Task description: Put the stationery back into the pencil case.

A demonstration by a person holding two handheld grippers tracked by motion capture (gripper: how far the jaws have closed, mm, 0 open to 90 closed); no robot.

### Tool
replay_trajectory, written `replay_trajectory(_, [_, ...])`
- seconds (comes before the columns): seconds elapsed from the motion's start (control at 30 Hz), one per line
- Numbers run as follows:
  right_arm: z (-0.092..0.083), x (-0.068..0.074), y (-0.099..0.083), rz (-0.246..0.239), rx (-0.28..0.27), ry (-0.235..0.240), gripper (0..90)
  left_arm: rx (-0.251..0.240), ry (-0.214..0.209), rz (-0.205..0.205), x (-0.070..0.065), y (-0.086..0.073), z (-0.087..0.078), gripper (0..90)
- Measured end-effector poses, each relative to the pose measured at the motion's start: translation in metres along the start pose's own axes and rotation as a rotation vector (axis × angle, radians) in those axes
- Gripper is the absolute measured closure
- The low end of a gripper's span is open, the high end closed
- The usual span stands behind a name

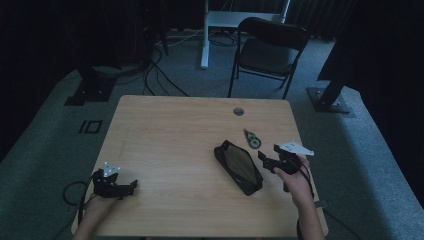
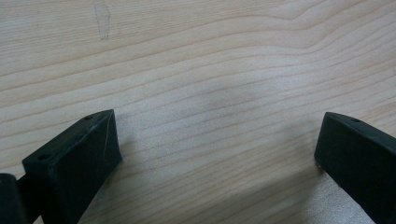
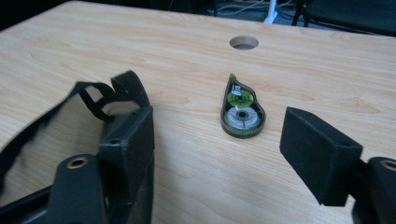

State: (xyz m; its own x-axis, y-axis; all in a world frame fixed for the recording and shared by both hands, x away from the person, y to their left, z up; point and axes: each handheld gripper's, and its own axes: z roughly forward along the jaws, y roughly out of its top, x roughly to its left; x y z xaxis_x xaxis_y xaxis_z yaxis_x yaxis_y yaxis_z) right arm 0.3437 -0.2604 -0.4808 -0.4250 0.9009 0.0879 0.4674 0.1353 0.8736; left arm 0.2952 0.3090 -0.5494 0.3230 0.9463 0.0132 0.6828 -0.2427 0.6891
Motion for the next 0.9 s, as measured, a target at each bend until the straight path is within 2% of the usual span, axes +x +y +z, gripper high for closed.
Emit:
replay_trajectory(0.27, [0.021, -0.010, 0.004, -0.017, 0.018, 0.006, 23.1, 0.001, 0.000, 0.000, 0.000, 0.000, 0.000, 0.2])
replay_trajectory(0.37, [0.030, -0.015, 0.007, -0.008, 0.028, 0.005, 23.3, 0.001, 0.000, 0.000, 0.000, 0.000, 0.000, 0.2])
replay_trajectory(0.9, [0.076, -0.028, 0.015, -0.023, 0.088, -0.032, 22.6, 0.001, 0.000, 0.000, 0.000, 0.000, 0.000, 0.2])
